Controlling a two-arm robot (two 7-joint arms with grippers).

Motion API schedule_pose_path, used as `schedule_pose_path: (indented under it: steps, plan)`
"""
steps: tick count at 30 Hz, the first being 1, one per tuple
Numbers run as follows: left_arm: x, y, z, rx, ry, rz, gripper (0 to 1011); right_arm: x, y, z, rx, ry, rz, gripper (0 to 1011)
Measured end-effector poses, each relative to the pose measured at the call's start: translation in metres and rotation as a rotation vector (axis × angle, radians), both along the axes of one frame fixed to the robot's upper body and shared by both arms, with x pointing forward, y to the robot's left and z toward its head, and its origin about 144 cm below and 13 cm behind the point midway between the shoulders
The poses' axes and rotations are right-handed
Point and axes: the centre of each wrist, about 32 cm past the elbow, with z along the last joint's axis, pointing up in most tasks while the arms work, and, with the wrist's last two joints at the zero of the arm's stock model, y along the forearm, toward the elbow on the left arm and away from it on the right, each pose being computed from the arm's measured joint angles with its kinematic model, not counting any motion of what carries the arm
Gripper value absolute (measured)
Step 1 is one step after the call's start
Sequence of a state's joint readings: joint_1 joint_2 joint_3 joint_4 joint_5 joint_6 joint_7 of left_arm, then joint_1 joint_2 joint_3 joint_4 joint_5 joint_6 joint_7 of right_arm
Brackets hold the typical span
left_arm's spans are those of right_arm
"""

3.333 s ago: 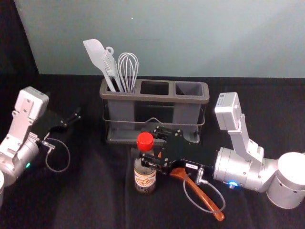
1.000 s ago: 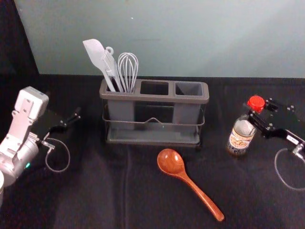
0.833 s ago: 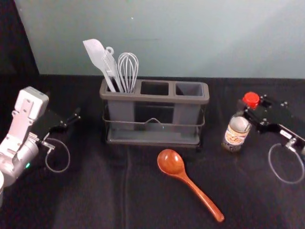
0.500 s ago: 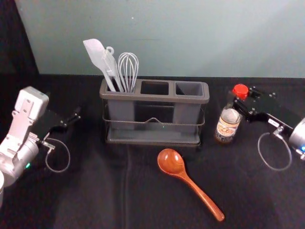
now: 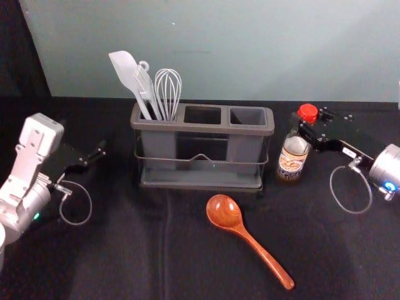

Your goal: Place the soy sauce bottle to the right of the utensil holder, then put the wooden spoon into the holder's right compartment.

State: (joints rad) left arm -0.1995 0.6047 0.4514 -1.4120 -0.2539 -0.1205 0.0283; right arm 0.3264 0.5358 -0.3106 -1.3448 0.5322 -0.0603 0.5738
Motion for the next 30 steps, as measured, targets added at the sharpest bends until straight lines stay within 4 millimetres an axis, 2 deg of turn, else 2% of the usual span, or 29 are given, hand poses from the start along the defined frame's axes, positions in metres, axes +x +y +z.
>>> schedule_pose_path:
  steps: [25,28,30]
  plan:
    - [0.0,0.0,0.0,0.0,0.0,0.0,1005,0.0016,0.0081,-0.0077,0.001,0.019,0.01,381]
    - [0.0,0.0,0.0,0.0,0.0,0.0,1005,0.0016,0.008,-0.0078,0.001,0.019,0.01,417]
    - [0.0,0.0,0.0,0.0,0.0,0.0,1005,0.0016,0.0079,-0.0077,0.0,0.019,0.01,502]
